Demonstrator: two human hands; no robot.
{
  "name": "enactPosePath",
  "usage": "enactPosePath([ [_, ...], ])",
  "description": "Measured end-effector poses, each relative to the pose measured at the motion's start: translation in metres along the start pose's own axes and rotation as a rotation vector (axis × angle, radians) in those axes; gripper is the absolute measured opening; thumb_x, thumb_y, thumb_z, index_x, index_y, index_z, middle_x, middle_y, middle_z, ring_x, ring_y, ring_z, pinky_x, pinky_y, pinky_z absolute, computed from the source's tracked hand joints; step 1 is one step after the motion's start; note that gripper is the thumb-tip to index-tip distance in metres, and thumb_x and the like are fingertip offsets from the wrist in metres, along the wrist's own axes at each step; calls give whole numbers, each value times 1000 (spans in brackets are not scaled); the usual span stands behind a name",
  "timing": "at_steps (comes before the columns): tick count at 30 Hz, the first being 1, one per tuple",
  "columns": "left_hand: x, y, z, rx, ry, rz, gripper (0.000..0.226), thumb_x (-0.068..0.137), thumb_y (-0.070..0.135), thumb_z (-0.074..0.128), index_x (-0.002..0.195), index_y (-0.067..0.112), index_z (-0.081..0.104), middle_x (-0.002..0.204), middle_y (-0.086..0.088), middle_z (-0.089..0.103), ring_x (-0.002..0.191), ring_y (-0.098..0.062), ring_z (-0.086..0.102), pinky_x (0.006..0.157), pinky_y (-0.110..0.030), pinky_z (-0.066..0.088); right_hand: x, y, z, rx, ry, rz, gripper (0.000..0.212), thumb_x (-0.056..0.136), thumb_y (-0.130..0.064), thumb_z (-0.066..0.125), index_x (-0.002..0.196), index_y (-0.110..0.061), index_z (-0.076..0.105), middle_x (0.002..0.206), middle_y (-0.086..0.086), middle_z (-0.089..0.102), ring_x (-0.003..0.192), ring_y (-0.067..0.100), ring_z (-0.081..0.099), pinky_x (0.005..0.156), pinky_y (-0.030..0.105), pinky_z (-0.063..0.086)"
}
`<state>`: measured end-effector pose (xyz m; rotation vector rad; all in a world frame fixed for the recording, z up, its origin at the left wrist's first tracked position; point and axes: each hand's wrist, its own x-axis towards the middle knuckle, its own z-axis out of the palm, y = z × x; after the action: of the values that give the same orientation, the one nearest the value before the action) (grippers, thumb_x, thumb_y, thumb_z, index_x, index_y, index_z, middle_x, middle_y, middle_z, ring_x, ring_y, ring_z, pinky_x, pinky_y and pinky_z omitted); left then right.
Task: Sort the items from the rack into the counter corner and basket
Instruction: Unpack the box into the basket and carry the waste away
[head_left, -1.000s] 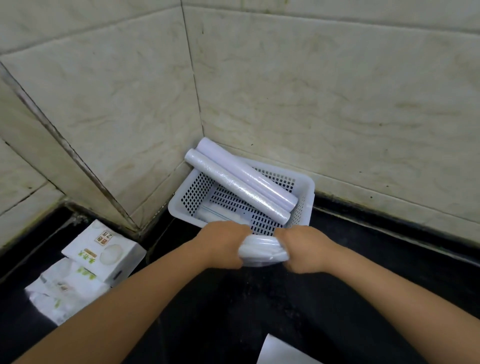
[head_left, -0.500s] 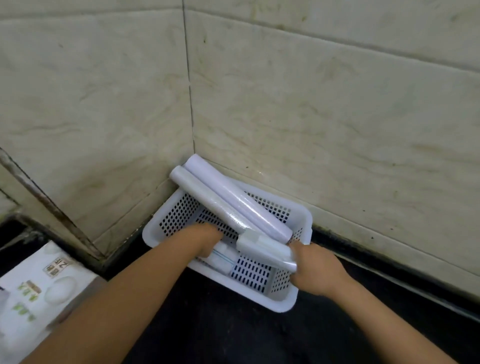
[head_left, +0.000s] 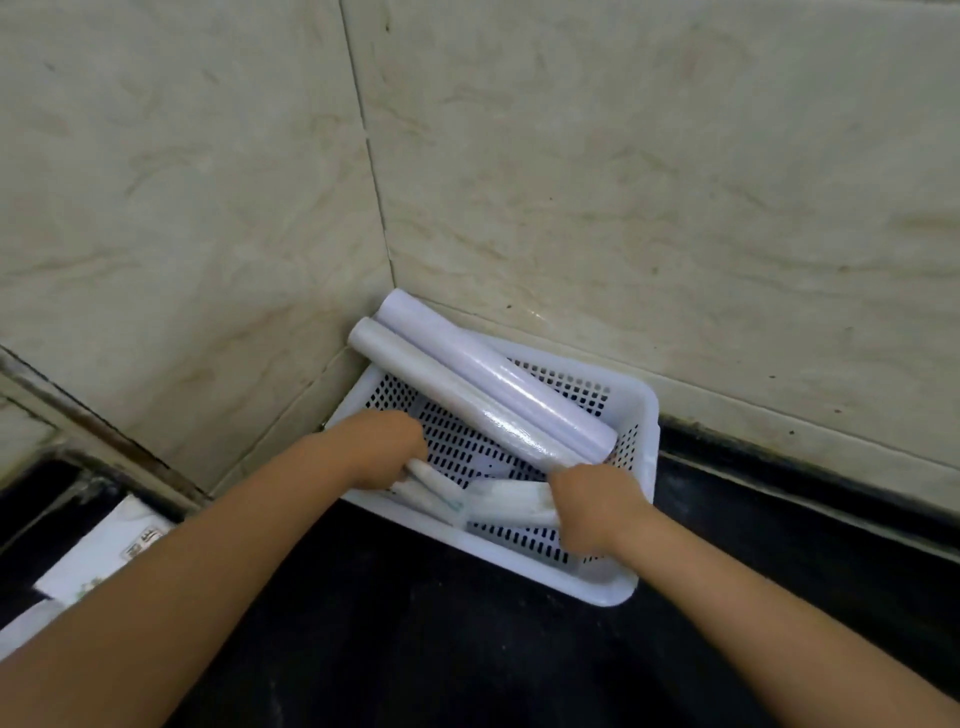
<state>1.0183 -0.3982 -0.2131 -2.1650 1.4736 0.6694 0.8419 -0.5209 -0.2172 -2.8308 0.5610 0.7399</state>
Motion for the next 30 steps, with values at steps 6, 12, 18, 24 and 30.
enactPosePath([
  [6, -4, -10, 8, -80, 63, -7, 42, 94, 6, 35, 57, 21, 24, 65, 6, 31, 79, -17, 37, 57, -25, 27, 45, -41, 17, 64, 175, -116, 37, 80, -3, 55, 115, -5, 43, 110, 17, 59, 95, 32, 60, 66, 37, 46],
  [12, 12, 5, 15, -167, 67, -37, 17, 95, 4, 33, 100, 5, 49, 115, -19, 53, 105, -29, 48, 85, -35, 42, 69, -43, 30, 549, -12, -140, 57, 74, -3, 67, 124, -7, 41, 127, 15, 48, 111, 27, 52, 100, 36, 46],
  [18, 29, 21, 25, -20, -36, -45, 34, 94, 1, 37, 128, 4, 42, 134, -17, 42, 126, -29, 36, 100, -37, 40, 53, -14, 18, 542, -195, -207, 87, 80, -23, 67, 145, -7, 11, 153, 10, 23, 136, 23, 30, 110, 30, 30],
  [24, 27, 29, 29, -82, 93, -20, 33, 91, 1, 44, 123, 4, 46, 127, -17, 50, 113, -30, 50, 92, -37, 44, 33, -18, 25, 436, -204, -181, 50, 91, -13, 44, 138, -6, 29, 134, 14, 46, 108, 21, 47, 81, 23, 40],
  [30, -3, 41, 23, -254, 267, -84, 38, 90, 0, 44, 128, 2, 47, 134, -21, 47, 120, -34, 46, 99, -41, 39, 25, -14, 29, 458, -36, -134, 52, 91, -15, 42, 140, -6, 27, 141, 16, 41, 119, 27, 46, 88, 30, 42],
])
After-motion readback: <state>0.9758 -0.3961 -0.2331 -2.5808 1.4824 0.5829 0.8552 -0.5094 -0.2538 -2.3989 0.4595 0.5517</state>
